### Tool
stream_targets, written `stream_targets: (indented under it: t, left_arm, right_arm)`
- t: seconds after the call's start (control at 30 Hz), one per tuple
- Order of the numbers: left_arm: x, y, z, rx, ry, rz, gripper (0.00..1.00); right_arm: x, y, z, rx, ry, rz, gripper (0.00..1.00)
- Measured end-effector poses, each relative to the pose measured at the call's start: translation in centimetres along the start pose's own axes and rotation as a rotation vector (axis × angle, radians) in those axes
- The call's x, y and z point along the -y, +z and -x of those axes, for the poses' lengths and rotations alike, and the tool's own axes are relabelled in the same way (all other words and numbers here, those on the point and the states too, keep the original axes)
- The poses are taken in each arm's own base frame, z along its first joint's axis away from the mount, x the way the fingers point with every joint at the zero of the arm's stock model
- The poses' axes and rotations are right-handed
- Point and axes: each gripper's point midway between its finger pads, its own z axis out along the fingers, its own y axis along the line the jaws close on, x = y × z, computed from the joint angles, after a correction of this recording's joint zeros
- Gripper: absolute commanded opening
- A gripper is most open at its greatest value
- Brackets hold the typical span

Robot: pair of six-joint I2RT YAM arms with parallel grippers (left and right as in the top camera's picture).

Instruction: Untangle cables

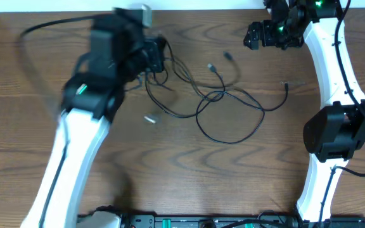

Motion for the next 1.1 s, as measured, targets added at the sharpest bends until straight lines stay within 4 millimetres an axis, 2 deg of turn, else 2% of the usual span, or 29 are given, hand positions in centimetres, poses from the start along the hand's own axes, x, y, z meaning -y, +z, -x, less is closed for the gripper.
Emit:
stream_targets:
  t: [0.1, 0.17, 0.23, 0.37, 0.43, 0.53, 0.67, 0.77, 1.0, 1.1]
  left_arm:
    - [2.6, -5.0, 3.4, 0.157, 0.038, -0.052, 0.07]
    - [3.6, -7.1, 4.7, 0.223, 0.055, -0.074, 0.07]
    - [4.1, -8.2, 5.5, 0.267, 0.063, -0.084, 0.08]
    - [3.8, -9.4, 7.8, 0.377, 0.047, -0.047, 0.08]
    - [3.7, -10.8, 9.6, 0.464, 0.031, -0.041, 0.08]
    - [3.8, -12.7, 11.0, 0.543, 0.014, -0.044, 0.07]
    - [3.8, -15.3, 11.6, 0.598, -0.004, -0.039, 0.08]
    - [2.1, -15.5, 11.3, 0.585, -0.022, 0.015, 0.07]
    - [-1.9, -15.1, 9.8, 0.512, -0.077, 0.137, 0.07]
    - [-3.1, -15.5, 9.8, 0.517, -0.090, 0.172, 0.08]
  right_arm:
    - [-0.5, 0.0, 0.0, 0.001, -0.030, 0.028, 0.99]
    - [-0.8, 0.0, 0.0, 0.002, -0.050, 0.048, 0.99]
    - [-1.4, -0.1, 0.0, 0.004, -0.077, 0.082, 0.99]
    - [-2.7, -0.1, -0.2, 0.001, -0.127, 0.146, 0.99]
    - [-3.6, -0.1, -0.6, -0.009, -0.154, 0.183, 0.99]
    - [-4.7, -0.1, -0.9, -0.017, -0.184, 0.222, 0.99]
    - [-7.1, 0.3, -1.8, -0.046, -0.245, 0.264, 0.99]
    - [-9.3, 1.2, -3.0, -0.083, -0.329, 0.276, 0.99]
    - [-13.6, 5.8, -6.2, -0.144, -0.470, 0.309, 0.99]
    - [-16.2, 7.1, -6.6, -0.120, -0.533, 0.346, 0.99]
